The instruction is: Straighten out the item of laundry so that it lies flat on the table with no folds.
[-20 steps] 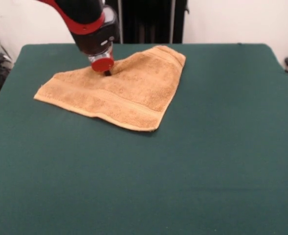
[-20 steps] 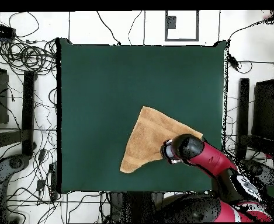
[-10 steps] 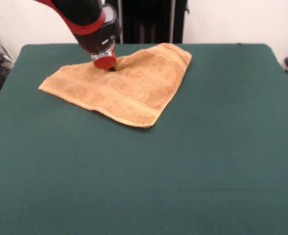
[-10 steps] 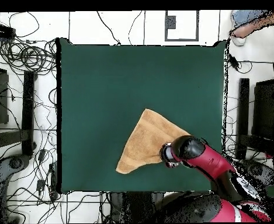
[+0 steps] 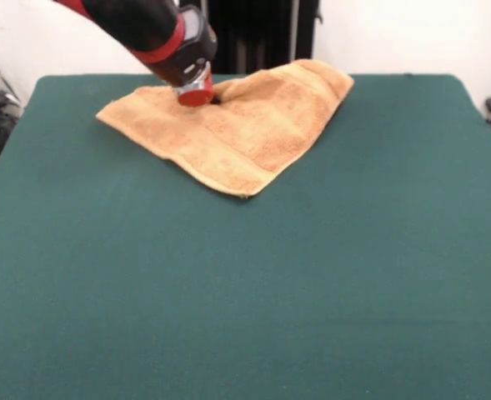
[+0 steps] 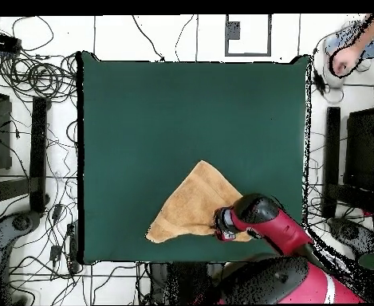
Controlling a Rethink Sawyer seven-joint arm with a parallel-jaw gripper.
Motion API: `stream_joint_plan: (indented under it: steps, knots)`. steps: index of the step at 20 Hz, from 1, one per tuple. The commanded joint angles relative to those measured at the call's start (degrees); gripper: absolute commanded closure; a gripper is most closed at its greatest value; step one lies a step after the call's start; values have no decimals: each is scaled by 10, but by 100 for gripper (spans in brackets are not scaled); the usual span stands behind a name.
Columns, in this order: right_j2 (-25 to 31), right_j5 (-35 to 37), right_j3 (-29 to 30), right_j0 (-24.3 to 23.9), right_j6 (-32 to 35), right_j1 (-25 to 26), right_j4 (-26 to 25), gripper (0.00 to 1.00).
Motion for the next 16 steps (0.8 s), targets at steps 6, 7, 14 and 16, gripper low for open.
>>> stream_joint_plan:
  steps: [6,7,14,16]
  knots:
    - [15,44,72,-3,106,85,76,100]
    - [15,39,70,-6,99,88,76,100]
    - [27,48,59,-25,86,108,107,100]
    - [26,46,57,-31,81,115,111,100]
